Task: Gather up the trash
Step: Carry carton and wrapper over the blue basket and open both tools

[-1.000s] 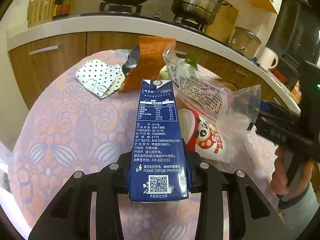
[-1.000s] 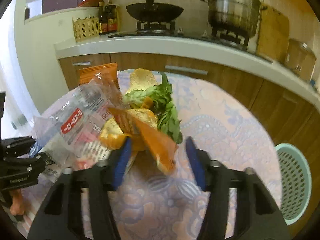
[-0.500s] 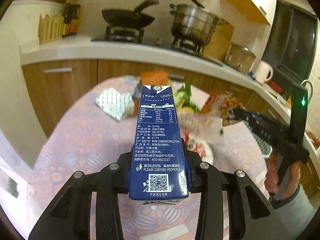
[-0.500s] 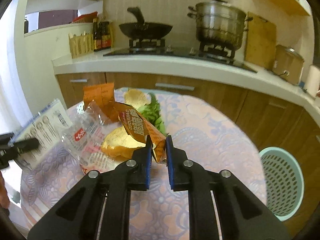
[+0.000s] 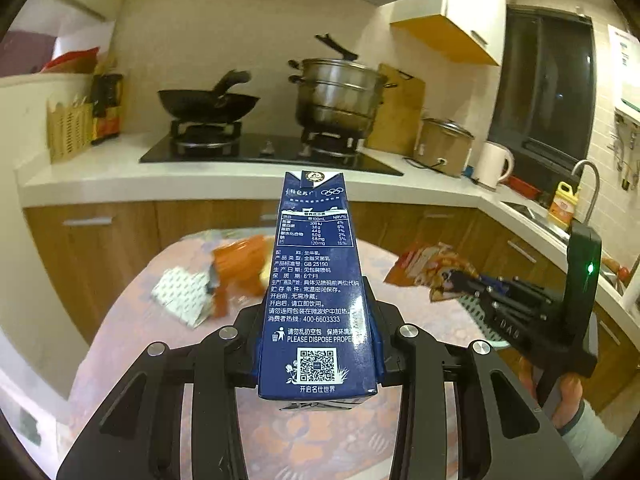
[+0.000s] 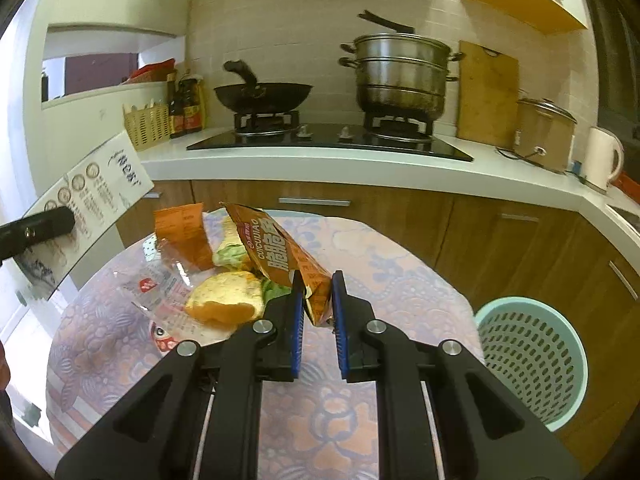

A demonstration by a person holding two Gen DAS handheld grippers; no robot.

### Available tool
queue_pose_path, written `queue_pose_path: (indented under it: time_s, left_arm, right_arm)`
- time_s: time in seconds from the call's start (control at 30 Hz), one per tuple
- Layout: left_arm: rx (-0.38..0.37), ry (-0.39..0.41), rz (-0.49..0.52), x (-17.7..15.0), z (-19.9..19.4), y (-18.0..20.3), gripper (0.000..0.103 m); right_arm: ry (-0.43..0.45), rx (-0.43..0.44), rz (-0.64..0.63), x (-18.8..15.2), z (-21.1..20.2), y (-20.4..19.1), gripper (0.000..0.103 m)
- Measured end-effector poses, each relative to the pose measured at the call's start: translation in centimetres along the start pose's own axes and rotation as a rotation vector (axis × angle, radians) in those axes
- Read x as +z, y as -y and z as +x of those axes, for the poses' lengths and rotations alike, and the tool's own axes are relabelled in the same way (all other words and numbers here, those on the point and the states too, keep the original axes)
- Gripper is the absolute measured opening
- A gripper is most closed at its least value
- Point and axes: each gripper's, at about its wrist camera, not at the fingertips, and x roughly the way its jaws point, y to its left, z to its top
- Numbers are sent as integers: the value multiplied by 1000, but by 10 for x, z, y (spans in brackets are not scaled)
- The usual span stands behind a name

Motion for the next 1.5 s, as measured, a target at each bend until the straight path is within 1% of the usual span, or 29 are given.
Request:
queue_pose_path:
  time_s: [0.2, 0.33, 0.4, 0.5, 0.6, 0.73, 0.8, 0.87, 0.97, 1.07, 1.2, 1.27, 1.3, 1.33, 1.37, 1.4, 1.43, 1.47, 1.5]
  left_arm:
    - [-59, -20, 46, 10, 28, 36, 36]
    - [-103, -41, 72, 13, 51, 65, 36]
    - [-142, -43, 82, 14, 63, 82, 36]
    - [-184, -60, 106, 12, 83, 107, 36]
    - [-202, -93, 154, 8, 109, 137, 36]
    - [-223, -134, 179, 7, 140, 171, 36]
    - [-242, -155, 193, 1, 159, 192, 36]
    - [-248, -181, 204, -7, 176, 208, 36]
    - [-251, -235, 211, -20, 206, 228, 36]
    - [-255, -268, 213, -27, 233, 243, 36]
    - [-265, -288, 245, -32, 253, 262, 37]
    - [-274, -298, 248, -33, 263, 268, 37]
    - [-278, -305, 242, -34, 268, 270, 38]
    - [-280, -315, 235, -34, 274, 271, 45]
    - [-281, -319, 229, -34, 277, 271, 52]
    - [-279, -326, 225, -35, 282, 271, 56]
    - [-270, -338, 223, -36, 287, 270, 60]
    - [-265, -344, 223, -36, 290, 270, 60]
    - [-260, -351, 226, -38, 291, 269, 60]
  right_arm:
    - [12, -52, 49, -6, -7, 35, 11]
    - [22, -90, 96, -10, -13, 68, 11]
    - [27, -113, 111, -12, -16, 82, 11]
    - [36, -152, 148, -16, -21, 109, 11]
    - [40, -195, 195, -25, -23, 140, 11]
    - [32, -256, 297, -42, -21, 187, 11]
    - [19, -274, 350, -51, -18, 208, 11]
    - [1, -312, 391, -62, -12, 228, 11]
    - [-31, -336, 455, -75, -3, 253, 11]
    - [-63, -347, 499, -84, 6, 269, 11]
    - [-96, -406, 532, -91, 13, 282, 12]
    - [-107, -412, 543, -93, 17, 287, 12]
    - [-112, -409, 544, -93, 19, 290, 13]
    - [-134, -410, 545, -94, 24, 292, 14]
    - [-155, -409, 547, -93, 27, 294, 17]
    - [-180, -403, 557, -96, 32, 297, 28]
    - [-199, -395, 569, -99, 35, 300, 36]
    - [-214, -391, 579, -102, 38, 303, 56]
    - [-216, -400, 581, -104, 38, 304, 62]
